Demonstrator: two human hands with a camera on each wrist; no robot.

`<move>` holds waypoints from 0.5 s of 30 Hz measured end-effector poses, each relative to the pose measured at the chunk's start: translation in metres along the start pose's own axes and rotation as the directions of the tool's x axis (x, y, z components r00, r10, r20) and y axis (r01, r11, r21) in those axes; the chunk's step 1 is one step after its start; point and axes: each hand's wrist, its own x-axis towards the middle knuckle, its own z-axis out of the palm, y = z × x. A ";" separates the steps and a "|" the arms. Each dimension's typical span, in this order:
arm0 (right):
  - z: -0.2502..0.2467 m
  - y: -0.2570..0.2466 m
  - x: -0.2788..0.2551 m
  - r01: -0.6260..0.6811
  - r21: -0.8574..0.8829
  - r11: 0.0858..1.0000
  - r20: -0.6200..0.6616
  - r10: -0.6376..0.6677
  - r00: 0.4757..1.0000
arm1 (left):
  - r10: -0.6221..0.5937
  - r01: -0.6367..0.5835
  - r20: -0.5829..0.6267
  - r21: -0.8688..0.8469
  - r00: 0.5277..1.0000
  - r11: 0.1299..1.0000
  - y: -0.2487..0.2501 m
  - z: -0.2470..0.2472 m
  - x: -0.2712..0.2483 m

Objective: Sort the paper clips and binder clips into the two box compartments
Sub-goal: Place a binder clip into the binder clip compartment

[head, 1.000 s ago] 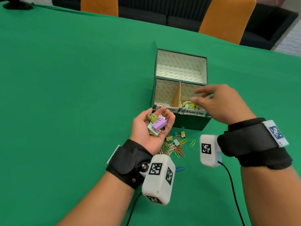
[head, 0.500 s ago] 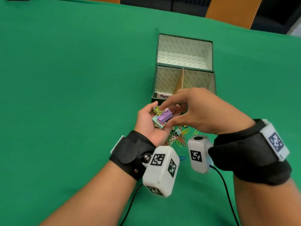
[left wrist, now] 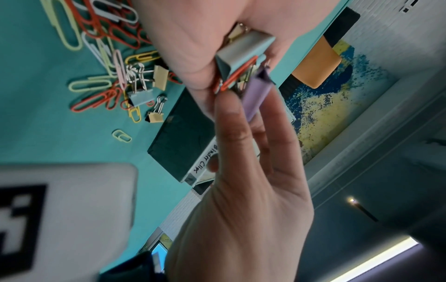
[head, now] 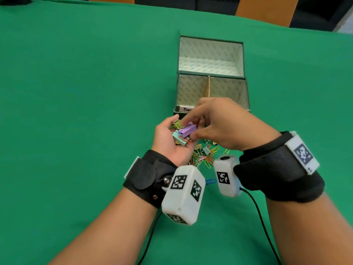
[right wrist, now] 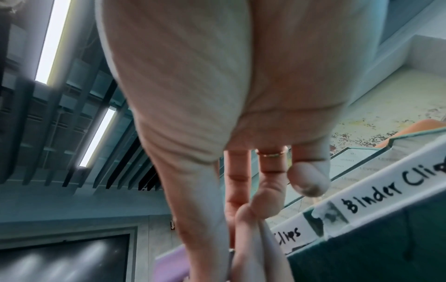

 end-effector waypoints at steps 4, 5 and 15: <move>-0.004 0.005 -0.001 0.004 0.069 0.998 -0.041 -0.001 0.999 | 0.018 -0.018 -0.019 -0.029 1.000 0.999 0.000 0.002 0.003; -0.005 0.005 -0.001 0.005 0.077 0.997 -0.060 -0.001 0.998 | 0.026 -0.026 -0.014 -0.040 1.000 0.999 0.000 0.003 0.003; -0.033 0.025 -0.006 0.035 0.284 0.958 -0.509 0.120 0.852 | -0.005 0.006 0.008 -0.101 1.000 0.995 0.001 0.007 -0.003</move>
